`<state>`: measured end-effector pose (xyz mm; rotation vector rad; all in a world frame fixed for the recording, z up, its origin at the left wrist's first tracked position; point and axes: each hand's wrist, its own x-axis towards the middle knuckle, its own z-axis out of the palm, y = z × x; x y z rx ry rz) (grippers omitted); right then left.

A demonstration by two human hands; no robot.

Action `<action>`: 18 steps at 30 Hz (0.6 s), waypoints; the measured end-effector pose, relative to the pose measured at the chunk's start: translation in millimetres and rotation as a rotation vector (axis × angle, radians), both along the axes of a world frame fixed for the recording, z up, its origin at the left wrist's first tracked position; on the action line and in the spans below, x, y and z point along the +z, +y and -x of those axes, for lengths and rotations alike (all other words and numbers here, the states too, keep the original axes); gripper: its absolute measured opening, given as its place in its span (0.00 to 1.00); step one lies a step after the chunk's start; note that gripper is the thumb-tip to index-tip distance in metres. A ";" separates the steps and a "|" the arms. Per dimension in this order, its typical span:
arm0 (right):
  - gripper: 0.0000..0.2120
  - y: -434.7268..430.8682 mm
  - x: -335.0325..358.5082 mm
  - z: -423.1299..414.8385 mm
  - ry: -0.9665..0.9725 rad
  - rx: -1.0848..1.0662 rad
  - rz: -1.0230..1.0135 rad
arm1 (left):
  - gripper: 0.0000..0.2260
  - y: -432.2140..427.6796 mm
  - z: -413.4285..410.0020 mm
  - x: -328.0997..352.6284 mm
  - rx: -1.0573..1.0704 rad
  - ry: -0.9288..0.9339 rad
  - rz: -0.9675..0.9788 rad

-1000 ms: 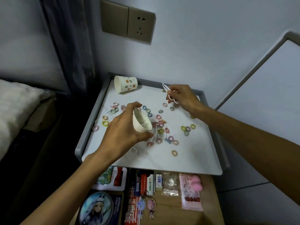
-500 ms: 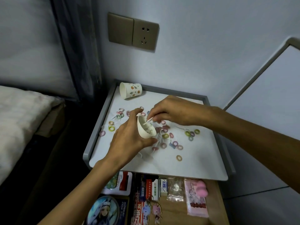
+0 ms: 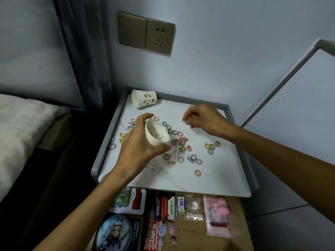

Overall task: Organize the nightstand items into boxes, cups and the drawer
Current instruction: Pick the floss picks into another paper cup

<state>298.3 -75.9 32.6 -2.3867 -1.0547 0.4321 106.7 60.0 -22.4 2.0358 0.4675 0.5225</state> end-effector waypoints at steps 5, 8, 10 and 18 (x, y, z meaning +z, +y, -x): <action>0.11 -34.9 -62.4 -31.2 -0.203 -0.143 0.558 | 0.39 5.2 -1.0 0.9 0.026 -0.026 0.027; 0.07 -39.5 -77.4 -31.8 -0.210 -0.164 0.520 | 0.39 4.1 -0.6 0.9 0.023 -0.012 0.014; 0.05 -37.7 -81.8 -28.9 -0.229 -0.141 0.487 | 0.39 2.9 0.2 -0.2 0.019 -0.002 0.015; 0.10 -30.1 -80.8 -34.6 -0.134 -0.253 0.355 | 0.38 1.4 0.0 1.9 0.014 0.012 0.012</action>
